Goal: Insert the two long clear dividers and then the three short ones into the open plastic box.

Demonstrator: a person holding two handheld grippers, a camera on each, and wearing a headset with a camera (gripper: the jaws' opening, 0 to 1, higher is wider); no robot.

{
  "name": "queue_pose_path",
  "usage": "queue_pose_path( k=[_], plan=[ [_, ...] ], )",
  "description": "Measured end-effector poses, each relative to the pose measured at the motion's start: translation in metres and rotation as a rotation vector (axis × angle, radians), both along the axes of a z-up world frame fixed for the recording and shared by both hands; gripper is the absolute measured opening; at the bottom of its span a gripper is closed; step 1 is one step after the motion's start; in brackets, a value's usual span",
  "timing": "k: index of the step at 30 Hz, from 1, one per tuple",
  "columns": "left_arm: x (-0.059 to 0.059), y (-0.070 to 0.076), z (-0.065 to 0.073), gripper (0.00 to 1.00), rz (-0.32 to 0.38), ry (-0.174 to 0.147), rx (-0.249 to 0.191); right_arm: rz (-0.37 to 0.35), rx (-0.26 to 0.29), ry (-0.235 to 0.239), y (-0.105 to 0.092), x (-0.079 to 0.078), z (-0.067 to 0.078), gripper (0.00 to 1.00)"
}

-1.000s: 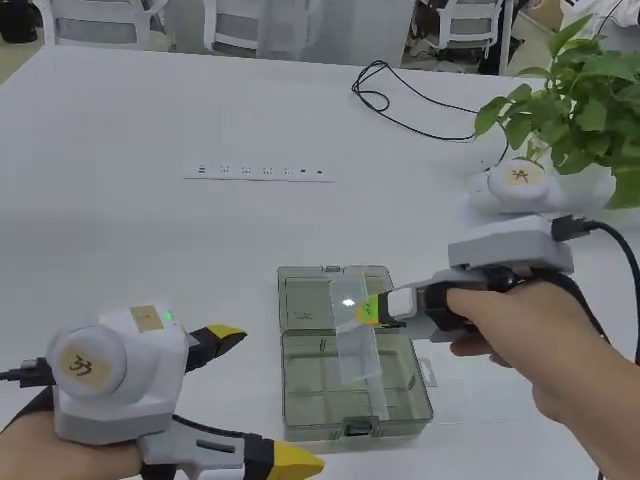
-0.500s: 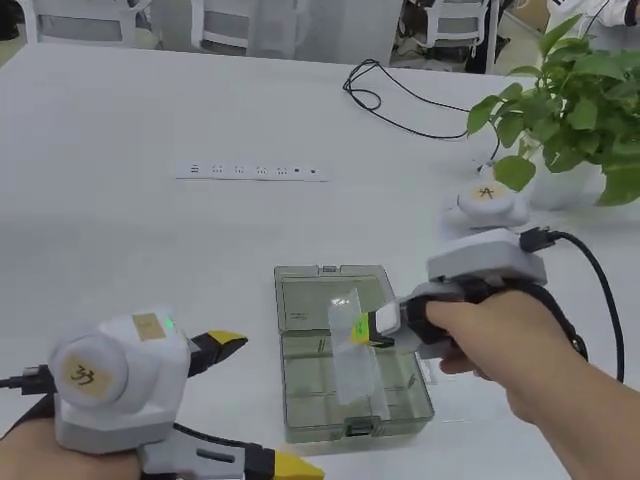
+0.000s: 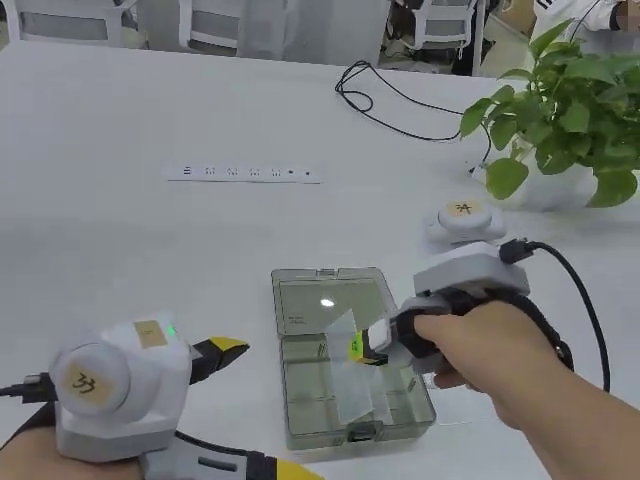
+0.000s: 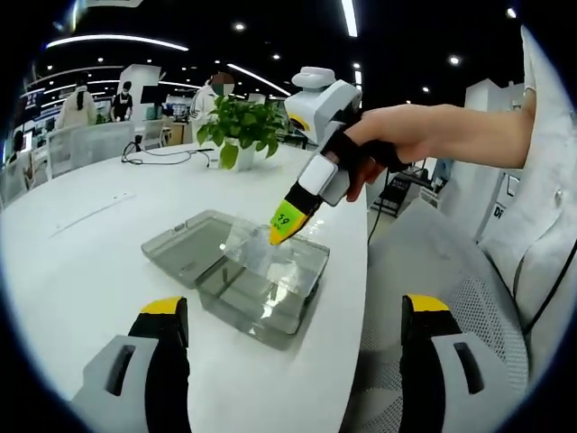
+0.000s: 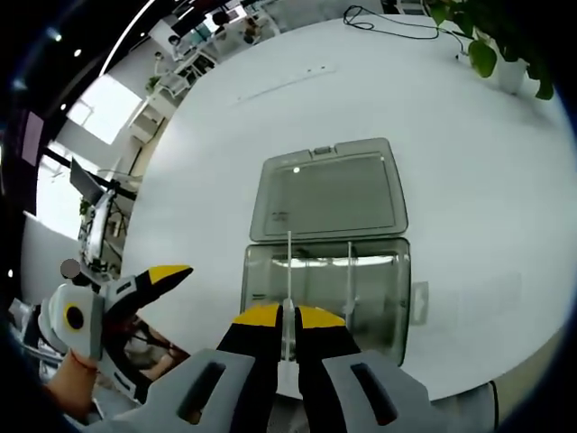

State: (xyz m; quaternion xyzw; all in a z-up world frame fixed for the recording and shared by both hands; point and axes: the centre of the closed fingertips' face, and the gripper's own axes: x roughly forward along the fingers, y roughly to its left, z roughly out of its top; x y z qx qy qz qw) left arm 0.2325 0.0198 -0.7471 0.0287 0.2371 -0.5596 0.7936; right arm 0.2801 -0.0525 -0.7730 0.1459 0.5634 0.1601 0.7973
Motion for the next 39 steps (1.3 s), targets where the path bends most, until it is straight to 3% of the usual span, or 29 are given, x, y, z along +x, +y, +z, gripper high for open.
queue_pose_path(
  k=[15, 28, 39],
  plan=[
    [0.001, 0.003, -0.002, 1.0, 0.012, 0.01, -0.014, 0.021, -0.032, 0.018, 0.002, 0.0, -0.015, 0.07],
    [0.001, 0.001, -0.001, 1.0, 0.019, 0.019, -0.027, 0.052, -0.067, 0.002, 0.002, 0.003, -0.017, 0.07],
    [0.001, 0.0, -0.002, 0.99, 0.018, 0.026, -0.024, 0.098, -0.111, -0.04, 0.002, 0.006, -0.016, 0.07]
  ],
)
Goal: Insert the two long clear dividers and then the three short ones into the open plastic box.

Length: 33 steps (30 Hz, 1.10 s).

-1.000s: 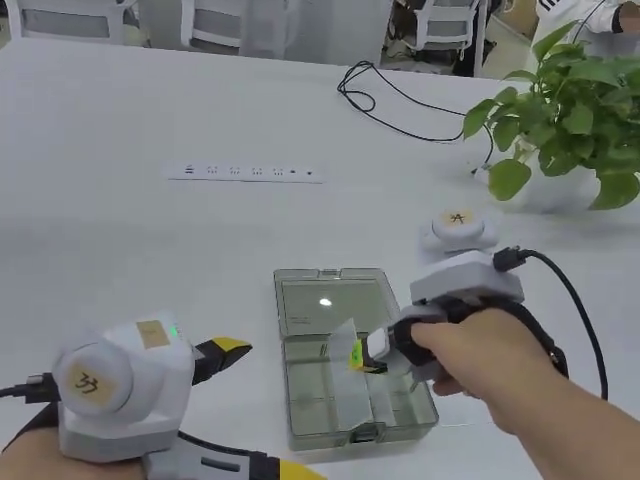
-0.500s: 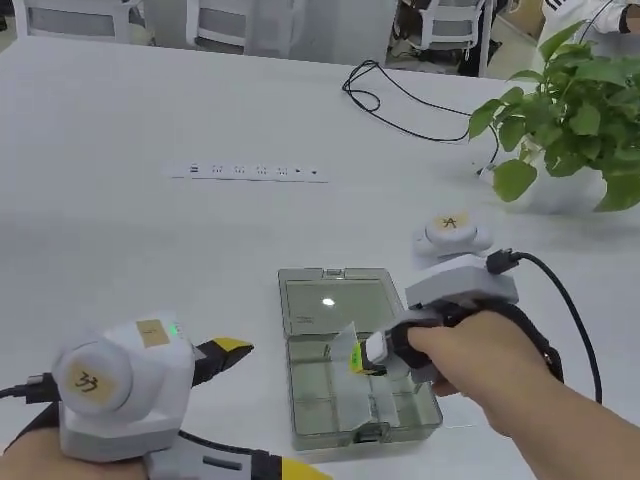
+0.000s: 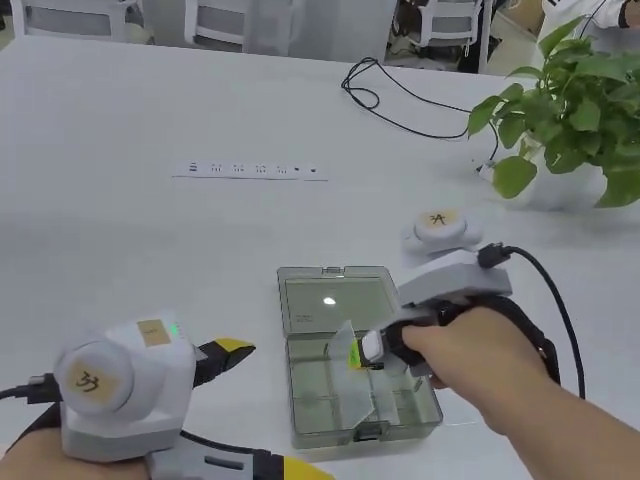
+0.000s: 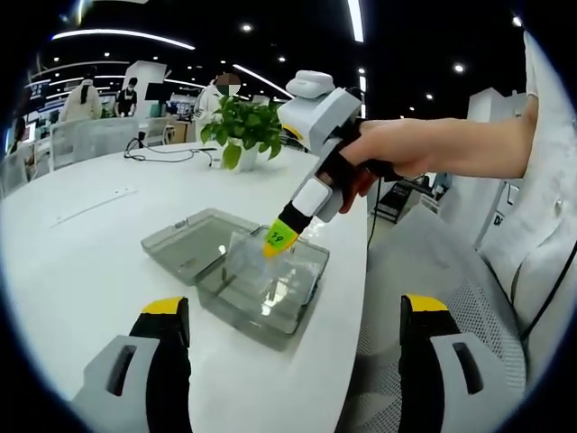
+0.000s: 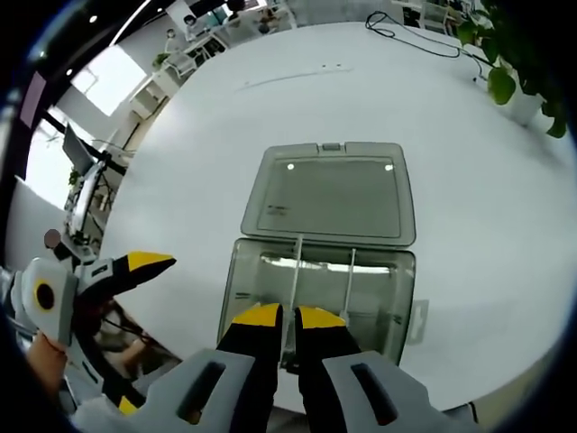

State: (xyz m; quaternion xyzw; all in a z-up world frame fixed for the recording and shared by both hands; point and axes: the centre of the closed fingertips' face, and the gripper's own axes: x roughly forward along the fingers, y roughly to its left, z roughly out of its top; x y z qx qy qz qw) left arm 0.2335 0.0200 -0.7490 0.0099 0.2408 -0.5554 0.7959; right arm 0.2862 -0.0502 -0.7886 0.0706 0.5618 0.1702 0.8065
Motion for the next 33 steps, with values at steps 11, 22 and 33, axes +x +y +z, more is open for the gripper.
queue_pose_path(
  k=[11, 22, 33],
  plan=[
    [0.0001, -0.0013, 0.0003, 0.99, -0.001, 0.001, -0.001, 0.049, -0.052, -0.032, 0.0021, -0.0013, -0.0016, 0.07],
    [-0.0011, -0.0015, -0.0005, 0.99, -0.003, 0.004, 0.002, 0.106, -0.106, -0.061, 0.0038, -0.0003, -0.0013, 0.07],
    [-0.0019, -0.0016, -0.0038, 1.0, -0.008, 0.004, 0.014, 0.13, -0.085, -0.07, 0.0091, -0.0007, -0.0037, 0.07]
  ],
)
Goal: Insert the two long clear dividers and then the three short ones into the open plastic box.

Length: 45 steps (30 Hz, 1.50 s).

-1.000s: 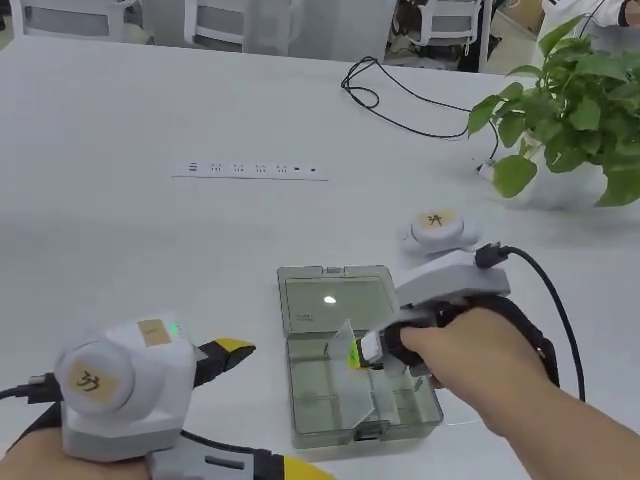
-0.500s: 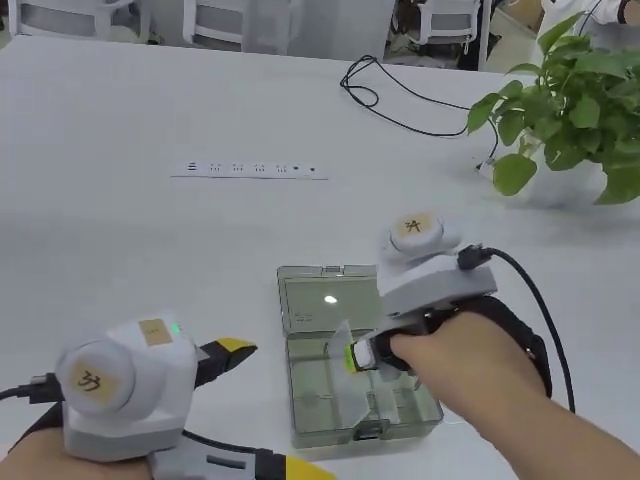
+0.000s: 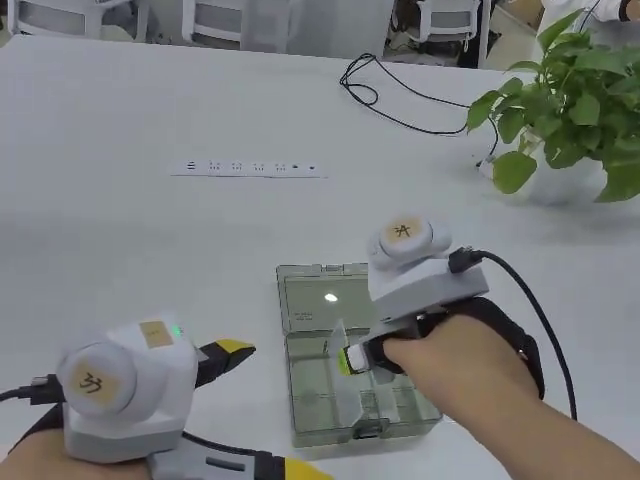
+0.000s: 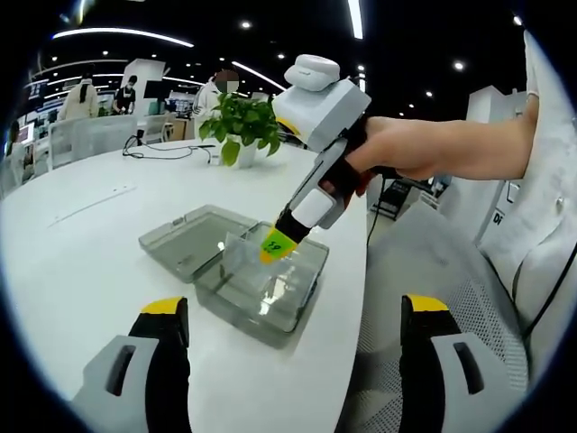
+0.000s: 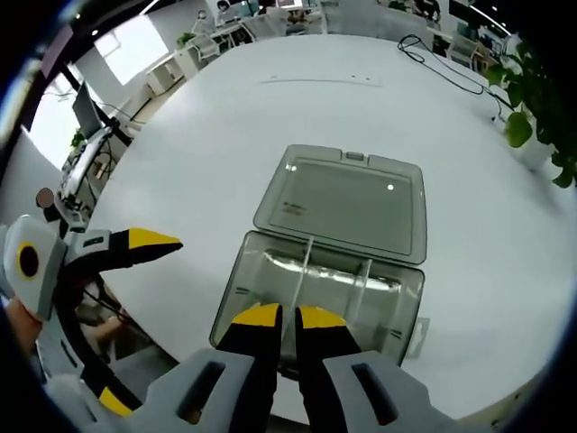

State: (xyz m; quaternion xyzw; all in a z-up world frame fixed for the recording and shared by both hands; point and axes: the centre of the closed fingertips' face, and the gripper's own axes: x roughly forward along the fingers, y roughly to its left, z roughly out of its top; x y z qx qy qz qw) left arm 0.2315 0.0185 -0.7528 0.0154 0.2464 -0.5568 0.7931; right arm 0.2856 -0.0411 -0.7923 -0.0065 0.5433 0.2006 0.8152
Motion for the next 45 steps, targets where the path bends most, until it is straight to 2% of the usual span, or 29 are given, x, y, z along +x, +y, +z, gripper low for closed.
queue_pose_path(
  k=[4, 14, 22, 32, 39, 45],
  plan=[
    [0.0, 0.0, -0.001, 1.0, -0.002, -0.003, 0.007, -0.01, 0.045, 0.011, 0.003, 0.0, -0.001, 0.07],
    [0.001, 0.0, -0.001, 1.0, 0.002, 0.0, 0.006, -0.027, 0.107, 0.027, 0.008, 0.0, -0.009, 0.09],
    [0.002, 0.001, -0.002, 1.0, 0.003, 0.001, 0.014, -0.011, 0.129, 0.032, 0.009, -0.002, -0.015, 0.09],
    [0.002, 0.001, -0.002, 1.0, 0.008, 0.004, 0.02, -0.026, 0.172, 0.051, 0.009, -0.005, -0.027, 0.12],
    [0.002, 0.001, 0.0, 1.0, 0.013, 0.003, 0.02, -0.04, 0.199, 0.049, 0.008, -0.005, -0.026, 0.13],
    [0.003, 0.002, 0.001, 1.0, 0.019, 0.004, 0.018, -0.061, 0.247, 0.045, 0.006, -0.005, -0.021, 0.15]
  ],
)
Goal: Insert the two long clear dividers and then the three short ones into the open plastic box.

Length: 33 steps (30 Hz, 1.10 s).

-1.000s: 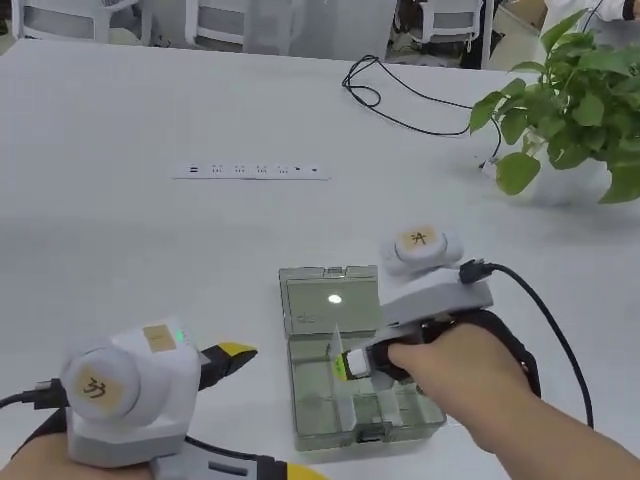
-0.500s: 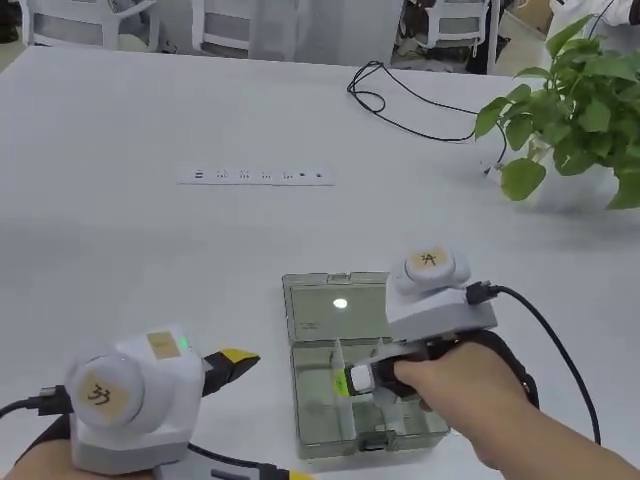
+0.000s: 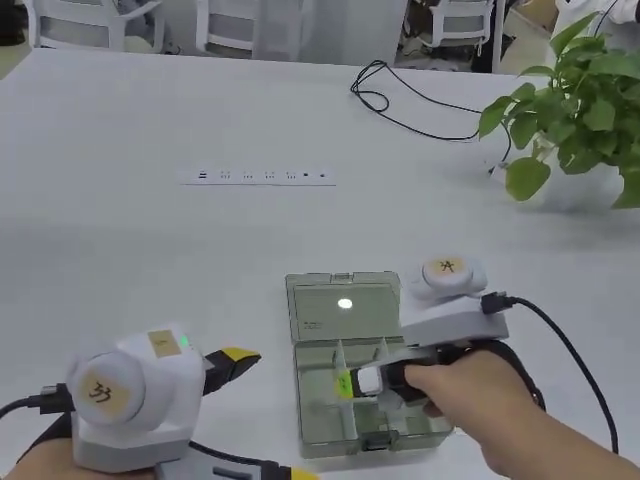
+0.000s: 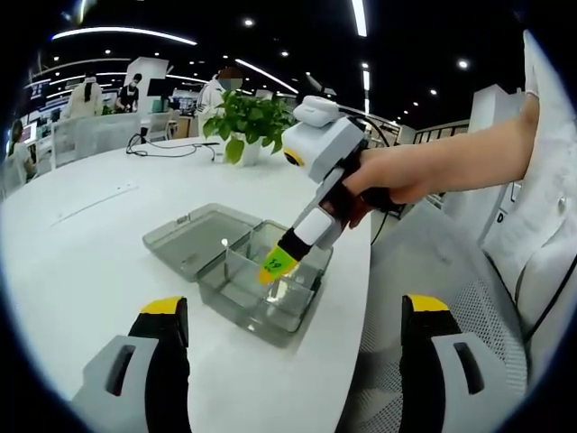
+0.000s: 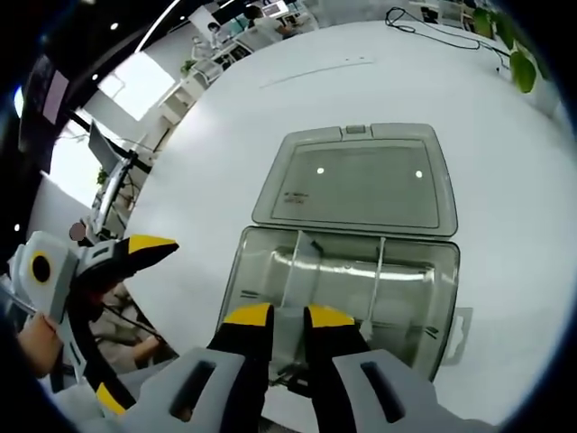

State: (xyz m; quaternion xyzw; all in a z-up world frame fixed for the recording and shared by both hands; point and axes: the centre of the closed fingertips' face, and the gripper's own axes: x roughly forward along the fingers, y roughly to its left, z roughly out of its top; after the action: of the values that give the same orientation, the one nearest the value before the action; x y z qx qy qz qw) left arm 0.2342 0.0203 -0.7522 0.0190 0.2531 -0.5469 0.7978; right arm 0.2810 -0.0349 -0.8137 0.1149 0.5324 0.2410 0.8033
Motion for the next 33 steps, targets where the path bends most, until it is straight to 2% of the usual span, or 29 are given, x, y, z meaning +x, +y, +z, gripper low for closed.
queue_pose_path(
  k=[9, 20, 27, 29, 31, 33],
  plan=[
    [0.001, 0.0, 0.001, 1.0, 0.009, 0.0, 0.001, -0.02, 0.088, -0.035, -0.002, 0.004, 0.02, 0.19],
    [0.001, 0.003, 0.004, 1.0, 0.03, -0.002, 0.003, -0.015, 0.146, -0.097, -0.013, 0.009, 0.047, 0.27],
    [0.001, 0.003, 0.007, 1.0, 0.049, -0.003, 0.003, 0.015, 0.192, -0.143, -0.02, 0.007, 0.065, 0.31],
    [0.0, 0.003, 0.008, 1.0, 0.056, -0.005, 0.004, 0.027, 0.198, -0.149, -0.023, 0.006, 0.069, 0.32],
    [-0.001, 0.004, 0.01, 1.0, 0.062, -0.006, 0.004, 0.048, 0.2, -0.179, -0.026, 0.008, 0.074, 0.34],
    [-0.001, 0.004, 0.01, 1.0, 0.067, -0.007, 0.006, 0.058, 0.203, -0.182, -0.028, 0.007, 0.077, 0.34]
  ],
)
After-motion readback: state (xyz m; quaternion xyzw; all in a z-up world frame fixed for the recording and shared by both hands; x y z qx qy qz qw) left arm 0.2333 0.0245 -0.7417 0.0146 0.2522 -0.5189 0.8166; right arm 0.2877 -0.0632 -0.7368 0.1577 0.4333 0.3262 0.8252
